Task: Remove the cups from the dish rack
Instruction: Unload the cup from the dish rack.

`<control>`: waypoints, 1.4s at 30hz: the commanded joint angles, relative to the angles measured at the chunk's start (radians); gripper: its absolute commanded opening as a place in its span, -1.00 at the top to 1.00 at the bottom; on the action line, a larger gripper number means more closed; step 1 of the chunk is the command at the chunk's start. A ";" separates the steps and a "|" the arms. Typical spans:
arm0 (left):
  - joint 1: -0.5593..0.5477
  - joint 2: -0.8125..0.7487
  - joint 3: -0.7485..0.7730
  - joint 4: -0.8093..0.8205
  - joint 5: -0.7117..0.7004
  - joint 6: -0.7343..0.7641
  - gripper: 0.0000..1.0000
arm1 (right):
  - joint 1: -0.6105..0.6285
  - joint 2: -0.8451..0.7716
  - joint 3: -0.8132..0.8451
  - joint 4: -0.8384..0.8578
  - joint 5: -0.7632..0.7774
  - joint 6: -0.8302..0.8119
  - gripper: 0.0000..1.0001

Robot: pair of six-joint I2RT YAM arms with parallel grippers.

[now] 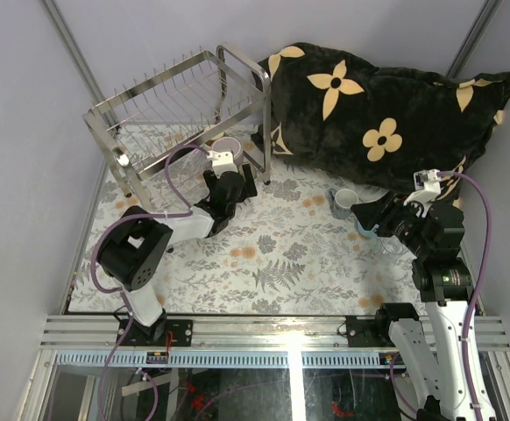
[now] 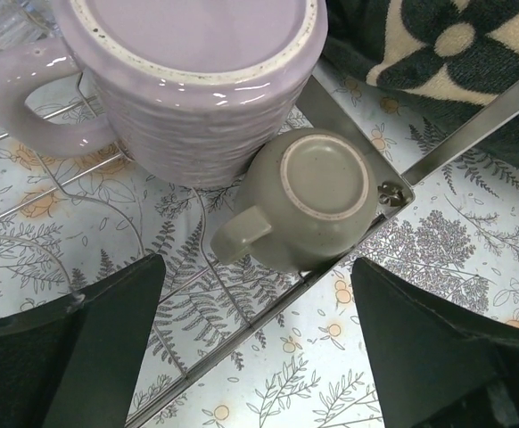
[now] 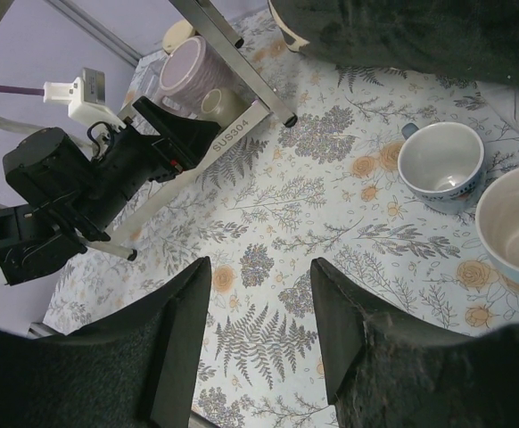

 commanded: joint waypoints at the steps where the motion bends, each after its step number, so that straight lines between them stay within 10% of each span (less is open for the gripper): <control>1: 0.033 0.045 0.041 0.080 0.026 -0.032 -0.69 | -0.001 -0.010 0.002 0.034 0.001 -0.002 -0.11; 14: 0.049 0.111 0.060 0.156 0.027 0.001 -0.57 | -0.001 -0.009 -0.003 0.028 0.010 -0.009 -0.11; 42: 0.048 0.134 0.059 0.149 0.059 0.020 0.43 | -0.001 -0.009 0.003 0.024 0.014 -0.002 -0.12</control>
